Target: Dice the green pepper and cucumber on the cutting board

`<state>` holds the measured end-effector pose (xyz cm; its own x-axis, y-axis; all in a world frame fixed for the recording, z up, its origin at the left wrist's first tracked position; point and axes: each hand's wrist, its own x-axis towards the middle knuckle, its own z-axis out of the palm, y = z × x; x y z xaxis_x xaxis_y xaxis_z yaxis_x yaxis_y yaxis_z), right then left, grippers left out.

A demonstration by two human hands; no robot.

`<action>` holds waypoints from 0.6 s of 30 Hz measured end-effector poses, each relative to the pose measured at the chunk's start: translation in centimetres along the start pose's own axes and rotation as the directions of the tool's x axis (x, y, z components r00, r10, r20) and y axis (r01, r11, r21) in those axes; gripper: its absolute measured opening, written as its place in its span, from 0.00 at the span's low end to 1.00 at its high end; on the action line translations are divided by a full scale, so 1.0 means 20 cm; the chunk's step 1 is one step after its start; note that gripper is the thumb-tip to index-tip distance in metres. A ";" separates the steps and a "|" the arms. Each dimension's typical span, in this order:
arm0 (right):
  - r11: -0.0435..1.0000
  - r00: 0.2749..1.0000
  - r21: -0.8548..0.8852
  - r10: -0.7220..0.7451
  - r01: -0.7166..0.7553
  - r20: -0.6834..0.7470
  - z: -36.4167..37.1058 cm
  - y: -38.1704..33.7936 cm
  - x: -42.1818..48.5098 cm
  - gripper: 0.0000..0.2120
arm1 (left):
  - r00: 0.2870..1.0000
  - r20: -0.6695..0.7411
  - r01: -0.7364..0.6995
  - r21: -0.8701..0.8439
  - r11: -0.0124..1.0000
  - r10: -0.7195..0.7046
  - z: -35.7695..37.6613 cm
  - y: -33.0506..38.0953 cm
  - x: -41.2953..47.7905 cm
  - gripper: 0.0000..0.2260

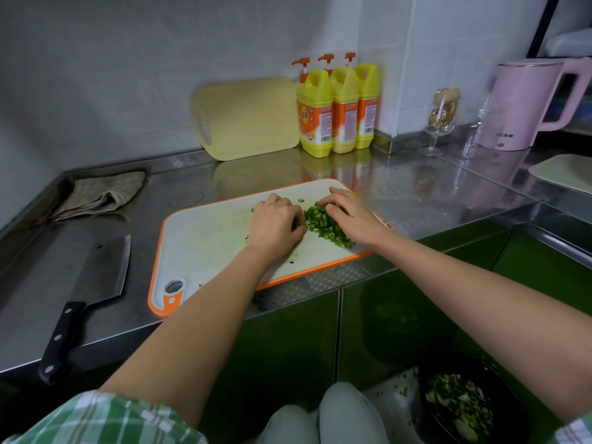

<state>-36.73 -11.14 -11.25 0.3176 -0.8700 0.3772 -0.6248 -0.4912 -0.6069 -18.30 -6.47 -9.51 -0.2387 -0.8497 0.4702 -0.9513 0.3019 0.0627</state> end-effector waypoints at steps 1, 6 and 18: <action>1.000 1.000 -0.013 -0.011 0.011 0.005 -0.01 -0.01 -0.01 0.12 | 1.000 -0.007 0.028 0.008 1.000 -0.028 -0.01 -0.01 -0.01 0.05; 0.993 0.996 -0.096 -0.070 0.075 0.055 -0.02 -0.06 -0.05 0.14 | 0.996 -0.035 0.080 -0.002 0.997 -0.080 -0.04 -0.07 -0.02 0.06; 0.981 0.995 -0.177 -0.070 0.081 0.065 0.00 -0.13 -0.02 0.11 | 0.989 -0.028 0.147 0.116 0.982 -0.144 -0.02 -0.08 -0.04 0.08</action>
<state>-35.26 -9.49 -9.88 0.4064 -0.8344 0.3723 -0.7136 -0.5443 -0.4410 -16.52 -6.00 -9.62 -0.0931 -0.8718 0.4809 -0.9922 0.1216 0.0284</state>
